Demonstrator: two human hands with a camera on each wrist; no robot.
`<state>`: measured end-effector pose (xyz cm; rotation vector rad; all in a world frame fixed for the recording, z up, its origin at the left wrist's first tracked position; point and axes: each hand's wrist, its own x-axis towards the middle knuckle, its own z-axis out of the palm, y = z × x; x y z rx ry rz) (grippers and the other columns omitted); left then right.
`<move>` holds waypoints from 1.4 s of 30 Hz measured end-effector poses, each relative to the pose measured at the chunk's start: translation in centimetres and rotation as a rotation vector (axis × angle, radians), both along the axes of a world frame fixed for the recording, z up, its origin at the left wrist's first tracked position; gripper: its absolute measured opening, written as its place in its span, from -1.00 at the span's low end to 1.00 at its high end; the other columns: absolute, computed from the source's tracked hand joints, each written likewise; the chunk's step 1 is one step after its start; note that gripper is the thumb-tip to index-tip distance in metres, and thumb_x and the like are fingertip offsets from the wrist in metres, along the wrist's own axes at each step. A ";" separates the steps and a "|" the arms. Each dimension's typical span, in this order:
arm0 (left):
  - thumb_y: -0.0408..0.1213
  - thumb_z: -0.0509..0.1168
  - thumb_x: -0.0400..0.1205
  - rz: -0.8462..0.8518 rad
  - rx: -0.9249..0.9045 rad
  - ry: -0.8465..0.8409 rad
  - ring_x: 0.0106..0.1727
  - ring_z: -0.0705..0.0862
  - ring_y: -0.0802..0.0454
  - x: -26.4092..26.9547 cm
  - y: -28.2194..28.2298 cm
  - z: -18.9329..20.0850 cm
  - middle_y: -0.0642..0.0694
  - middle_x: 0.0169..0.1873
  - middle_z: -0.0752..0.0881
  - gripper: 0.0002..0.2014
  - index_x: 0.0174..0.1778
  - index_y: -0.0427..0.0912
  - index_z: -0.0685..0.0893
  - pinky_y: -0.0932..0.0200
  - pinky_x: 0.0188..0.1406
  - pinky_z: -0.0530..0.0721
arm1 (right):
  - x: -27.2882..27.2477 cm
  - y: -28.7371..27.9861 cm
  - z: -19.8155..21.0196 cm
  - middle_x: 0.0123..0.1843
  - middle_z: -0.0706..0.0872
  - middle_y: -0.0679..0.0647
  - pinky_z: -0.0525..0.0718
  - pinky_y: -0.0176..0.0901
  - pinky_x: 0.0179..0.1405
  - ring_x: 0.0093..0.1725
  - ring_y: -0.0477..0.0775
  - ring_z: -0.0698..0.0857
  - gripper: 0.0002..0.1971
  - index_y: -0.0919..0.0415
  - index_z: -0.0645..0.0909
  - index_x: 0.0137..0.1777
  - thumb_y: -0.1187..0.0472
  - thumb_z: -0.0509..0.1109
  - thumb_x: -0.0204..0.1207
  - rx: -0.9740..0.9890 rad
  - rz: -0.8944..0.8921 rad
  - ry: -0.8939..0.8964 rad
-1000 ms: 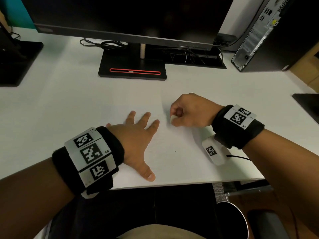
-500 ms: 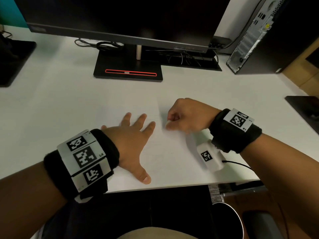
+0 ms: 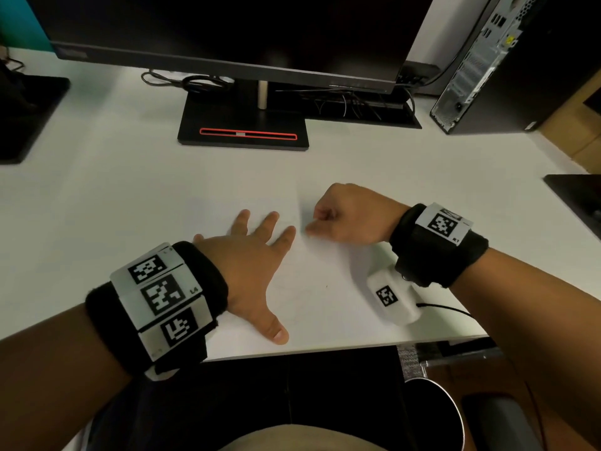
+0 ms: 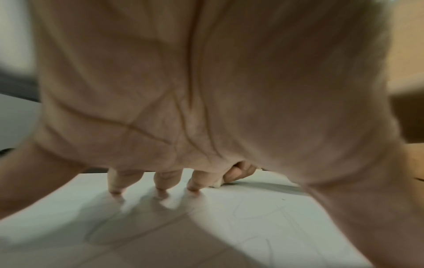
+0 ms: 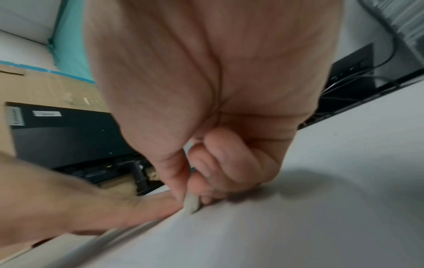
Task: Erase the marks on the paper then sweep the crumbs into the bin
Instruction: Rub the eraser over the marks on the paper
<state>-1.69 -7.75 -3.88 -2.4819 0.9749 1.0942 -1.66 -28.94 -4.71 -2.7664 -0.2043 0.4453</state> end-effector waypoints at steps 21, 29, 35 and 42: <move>0.53 0.49 0.17 -0.010 -0.003 -0.010 0.68 -0.48 -0.23 0.0 0.0 0.1 0.09 0.62 -0.59 0.56 0.63 -0.05 -0.58 -0.58 0.51 0.28 | 1.0 -0.3 0.7 -0.44 0.50 0.03 0.45 -0.10 -0.38 -0.42 0.02 0.43 -0.56 0.29 0.57 -0.34 -0.02 0.38 0.67 -0.055 0.037 0.047; 0.55 0.46 0.17 -0.019 0.003 -0.011 0.68 -0.48 -0.23 -0.1 0.1 0.1 0.07 0.61 -0.62 0.56 0.65 -0.11 -0.53 -0.50 0.53 0.33 | 1.1 0.4 0.4 -0.42 0.57 0.09 0.52 -0.07 -0.31 -0.40 0.03 0.48 -0.59 0.28 0.58 -0.31 -0.01 0.38 0.67 -0.034 0.078 0.025; 0.55 0.46 0.16 -0.027 0.001 -0.018 0.68 -0.47 -0.23 -0.1 0.1 0.2 0.07 0.62 -0.60 0.56 0.66 -0.12 -0.52 -0.51 0.51 0.35 | 2.2 0.8 0.4 -0.41 0.53 0.14 0.58 0.04 -0.25 -0.37 0.11 0.46 -0.57 0.41 0.59 -0.26 0.03 0.36 0.67 -0.057 0.072 -0.052; 0.57 0.46 0.14 -0.028 -0.003 -0.026 0.69 -0.46 -0.23 -0.1 0.1 0.1 0.08 0.62 -0.60 0.57 0.67 -0.11 -0.50 -0.54 0.50 0.34 | 3.0 0.7 0.7 -0.44 0.52 0.09 0.51 -0.05 -0.28 -0.37 0.10 0.48 -0.59 0.28 0.54 -0.35 0.04 0.36 0.66 -0.081 0.044 -0.023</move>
